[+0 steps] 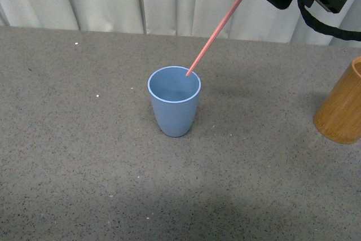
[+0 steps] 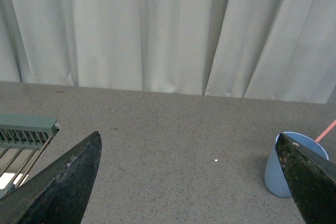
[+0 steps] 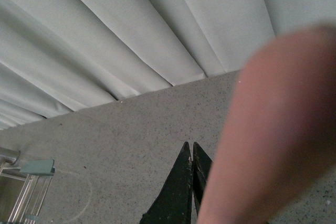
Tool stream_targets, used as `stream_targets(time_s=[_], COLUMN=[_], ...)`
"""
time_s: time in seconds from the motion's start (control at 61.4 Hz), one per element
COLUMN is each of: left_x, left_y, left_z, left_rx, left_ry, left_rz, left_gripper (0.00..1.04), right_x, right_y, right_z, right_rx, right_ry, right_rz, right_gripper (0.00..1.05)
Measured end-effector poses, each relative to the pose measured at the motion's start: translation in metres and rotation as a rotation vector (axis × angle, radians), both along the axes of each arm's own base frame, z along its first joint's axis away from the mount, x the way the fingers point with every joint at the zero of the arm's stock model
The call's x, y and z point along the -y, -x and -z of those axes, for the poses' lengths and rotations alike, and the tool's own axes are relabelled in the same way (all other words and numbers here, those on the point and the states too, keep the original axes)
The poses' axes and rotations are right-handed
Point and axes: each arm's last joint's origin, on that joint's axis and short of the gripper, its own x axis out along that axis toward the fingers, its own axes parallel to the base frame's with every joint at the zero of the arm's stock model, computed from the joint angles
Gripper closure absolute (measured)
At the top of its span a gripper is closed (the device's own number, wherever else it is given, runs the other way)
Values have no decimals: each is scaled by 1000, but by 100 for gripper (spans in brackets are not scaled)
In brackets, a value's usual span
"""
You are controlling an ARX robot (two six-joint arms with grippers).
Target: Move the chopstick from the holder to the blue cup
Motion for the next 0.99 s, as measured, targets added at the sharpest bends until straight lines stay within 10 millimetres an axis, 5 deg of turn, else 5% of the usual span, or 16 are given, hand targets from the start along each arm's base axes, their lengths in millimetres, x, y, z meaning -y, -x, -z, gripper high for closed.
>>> stream_targets(time_s=[0.994], left_x=[0], left_y=[0], left_z=[0], left_rx=[0], left_ry=[0], left_rz=[0], left_gripper=[7], right_x=[-5], right_y=[-2], right_z=[16], right_rx=[-41], right_ry=[13], right_rz=[-1], right_gripper=[104])
